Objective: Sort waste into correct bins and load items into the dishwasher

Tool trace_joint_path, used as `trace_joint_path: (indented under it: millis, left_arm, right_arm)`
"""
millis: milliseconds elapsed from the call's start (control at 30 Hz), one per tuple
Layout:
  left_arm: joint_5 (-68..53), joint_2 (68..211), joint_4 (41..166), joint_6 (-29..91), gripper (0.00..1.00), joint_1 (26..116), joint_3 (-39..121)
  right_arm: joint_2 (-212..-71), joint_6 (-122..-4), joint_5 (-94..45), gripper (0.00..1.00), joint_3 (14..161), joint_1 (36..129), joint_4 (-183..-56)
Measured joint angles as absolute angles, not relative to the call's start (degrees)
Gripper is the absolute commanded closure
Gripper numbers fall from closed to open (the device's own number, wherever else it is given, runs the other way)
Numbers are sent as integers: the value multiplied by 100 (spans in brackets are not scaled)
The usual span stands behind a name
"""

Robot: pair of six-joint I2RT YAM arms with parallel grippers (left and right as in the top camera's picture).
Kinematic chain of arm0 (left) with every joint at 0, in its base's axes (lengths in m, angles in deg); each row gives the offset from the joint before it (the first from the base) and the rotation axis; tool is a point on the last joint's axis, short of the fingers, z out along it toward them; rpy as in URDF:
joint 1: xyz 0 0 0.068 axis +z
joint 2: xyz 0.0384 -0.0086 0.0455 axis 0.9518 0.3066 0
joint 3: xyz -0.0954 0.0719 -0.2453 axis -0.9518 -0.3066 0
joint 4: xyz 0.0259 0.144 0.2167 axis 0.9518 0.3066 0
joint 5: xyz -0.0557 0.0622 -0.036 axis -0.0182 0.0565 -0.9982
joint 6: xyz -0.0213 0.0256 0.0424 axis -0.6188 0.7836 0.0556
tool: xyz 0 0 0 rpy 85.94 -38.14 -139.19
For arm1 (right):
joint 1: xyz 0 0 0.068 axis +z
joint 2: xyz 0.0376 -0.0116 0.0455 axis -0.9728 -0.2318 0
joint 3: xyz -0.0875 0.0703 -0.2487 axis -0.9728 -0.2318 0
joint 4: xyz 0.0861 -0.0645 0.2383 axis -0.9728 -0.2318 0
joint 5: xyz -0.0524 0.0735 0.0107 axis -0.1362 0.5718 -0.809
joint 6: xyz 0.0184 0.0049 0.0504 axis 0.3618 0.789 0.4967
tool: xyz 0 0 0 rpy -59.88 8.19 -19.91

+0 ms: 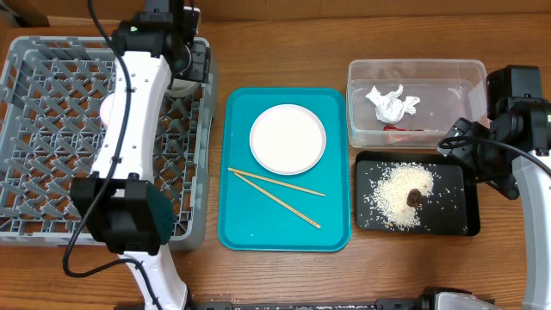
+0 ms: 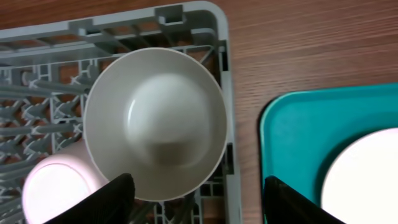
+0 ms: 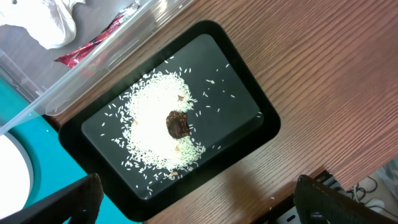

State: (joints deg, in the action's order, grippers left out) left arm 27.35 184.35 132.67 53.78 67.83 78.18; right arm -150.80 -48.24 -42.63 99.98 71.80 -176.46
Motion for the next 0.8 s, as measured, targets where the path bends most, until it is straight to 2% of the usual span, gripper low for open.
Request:
trace_joint_path:
  millis: [400,433,600,700,800]
  left_arm:
    - [2923,19272,13374,5262,32,6776,7816]
    - [2921,19318,13389,5258,36,6776,7816]
    - [2901,19421,13409,5234,76,6776,7814]
    - [2882,19421,13420,5229,94,6776,7814]
    - [2923,19419,13354,5242,96,6776,7836]
  right_arm:
    - [-15080,-4824,-4263,0,9998,7180,-17646]
    - [-15080,-4822,-4261,0,9998,7180,-17644]
    - [-15080,-4824,-4263,0,9998,7182,-17648]
    - [-15080,-4824,-4263,0,9998,7182,-17646]
    - [-15080,-4824,-4263,0,9998,7180,-17651]
